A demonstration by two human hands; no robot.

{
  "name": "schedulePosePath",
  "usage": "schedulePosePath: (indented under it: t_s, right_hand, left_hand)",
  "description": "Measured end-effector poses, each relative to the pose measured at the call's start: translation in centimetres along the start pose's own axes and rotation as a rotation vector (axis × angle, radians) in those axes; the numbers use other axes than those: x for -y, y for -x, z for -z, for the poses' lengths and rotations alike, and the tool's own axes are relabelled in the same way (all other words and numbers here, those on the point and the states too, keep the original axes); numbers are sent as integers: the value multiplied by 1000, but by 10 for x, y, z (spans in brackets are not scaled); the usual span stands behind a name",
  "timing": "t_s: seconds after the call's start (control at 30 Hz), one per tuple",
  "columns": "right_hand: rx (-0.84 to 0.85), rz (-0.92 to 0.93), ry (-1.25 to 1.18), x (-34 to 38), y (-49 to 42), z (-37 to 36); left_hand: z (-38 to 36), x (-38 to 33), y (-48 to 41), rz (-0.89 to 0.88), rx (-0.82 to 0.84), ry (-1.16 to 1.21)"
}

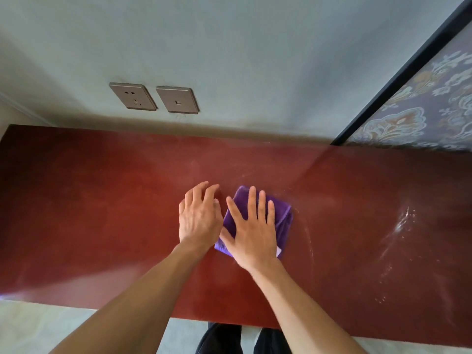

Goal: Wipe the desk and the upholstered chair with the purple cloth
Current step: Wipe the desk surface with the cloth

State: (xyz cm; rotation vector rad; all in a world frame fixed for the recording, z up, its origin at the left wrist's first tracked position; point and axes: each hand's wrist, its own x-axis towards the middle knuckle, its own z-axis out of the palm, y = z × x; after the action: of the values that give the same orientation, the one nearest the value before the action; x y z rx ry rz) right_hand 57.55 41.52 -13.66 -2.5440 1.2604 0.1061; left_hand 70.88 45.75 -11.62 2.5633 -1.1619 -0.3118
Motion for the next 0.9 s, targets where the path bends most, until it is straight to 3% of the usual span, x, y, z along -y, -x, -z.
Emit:
schedulePosePath:
  t_s: [0.2,0.33,0.57,0.9]
  right_hand:
    - [84,19,-114,7,143,-27]
    - [105,127,-94,-14,165,-27]
    - [42,345,-75,2,37,-16]
    - [47,343,25,77,-141,2]
  left_hand:
    - [-8,-21,4,26,119,-82]
    - [-6,-30,21,52,168,-92]
    - [13,-4,18,319,-112,75]
    - [14,32,-6,345,23,-74]
